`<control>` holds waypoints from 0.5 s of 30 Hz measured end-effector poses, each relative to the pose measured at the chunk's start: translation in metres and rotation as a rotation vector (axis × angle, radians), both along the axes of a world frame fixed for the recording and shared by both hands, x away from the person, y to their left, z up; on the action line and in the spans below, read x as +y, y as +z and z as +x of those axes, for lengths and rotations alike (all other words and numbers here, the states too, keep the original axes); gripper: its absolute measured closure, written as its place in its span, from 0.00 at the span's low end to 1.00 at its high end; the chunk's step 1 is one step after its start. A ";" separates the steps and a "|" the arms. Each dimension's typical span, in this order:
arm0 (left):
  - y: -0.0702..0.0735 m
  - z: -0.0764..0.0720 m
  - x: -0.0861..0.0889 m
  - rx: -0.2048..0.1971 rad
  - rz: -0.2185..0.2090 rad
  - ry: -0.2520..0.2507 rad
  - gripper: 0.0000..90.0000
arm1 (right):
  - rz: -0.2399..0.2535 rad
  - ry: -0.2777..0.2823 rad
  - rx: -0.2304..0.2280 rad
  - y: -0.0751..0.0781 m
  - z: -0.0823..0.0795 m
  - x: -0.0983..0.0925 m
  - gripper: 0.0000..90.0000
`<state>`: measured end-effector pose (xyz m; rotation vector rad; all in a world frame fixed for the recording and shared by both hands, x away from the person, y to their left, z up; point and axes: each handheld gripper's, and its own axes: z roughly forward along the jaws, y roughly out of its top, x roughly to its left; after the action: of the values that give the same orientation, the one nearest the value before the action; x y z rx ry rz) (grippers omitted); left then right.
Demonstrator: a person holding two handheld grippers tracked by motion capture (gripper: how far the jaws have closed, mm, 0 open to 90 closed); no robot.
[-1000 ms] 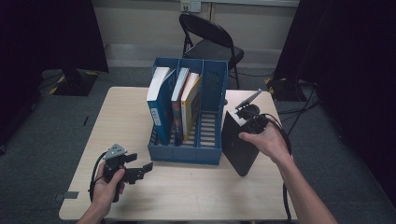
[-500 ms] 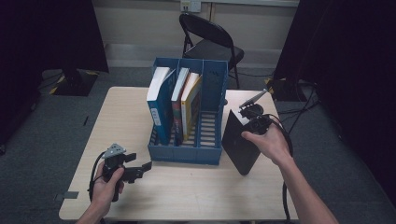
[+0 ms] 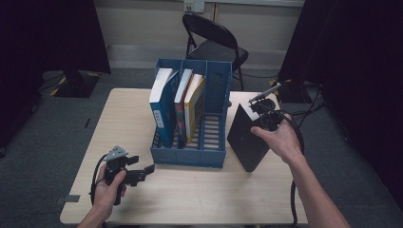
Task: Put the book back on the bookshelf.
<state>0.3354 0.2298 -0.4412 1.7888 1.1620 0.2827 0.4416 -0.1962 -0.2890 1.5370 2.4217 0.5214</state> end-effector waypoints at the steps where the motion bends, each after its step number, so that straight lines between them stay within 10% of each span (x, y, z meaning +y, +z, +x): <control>1: 0.000 0.000 0.000 -0.002 0.002 0.003 0.20 | 0.003 0.007 -0.004 0.002 0.000 0.000 0.60; 15: 0.001 0.000 0.002 0.003 -0.002 0.014 0.19 | 0.026 -0.001 -0.053 0.033 -0.007 -0.005 0.60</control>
<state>0.3358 0.2319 -0.4407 1.7801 1.1770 0.2872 0.4347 -0.2008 -0.2564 1.5151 2.3833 0.5877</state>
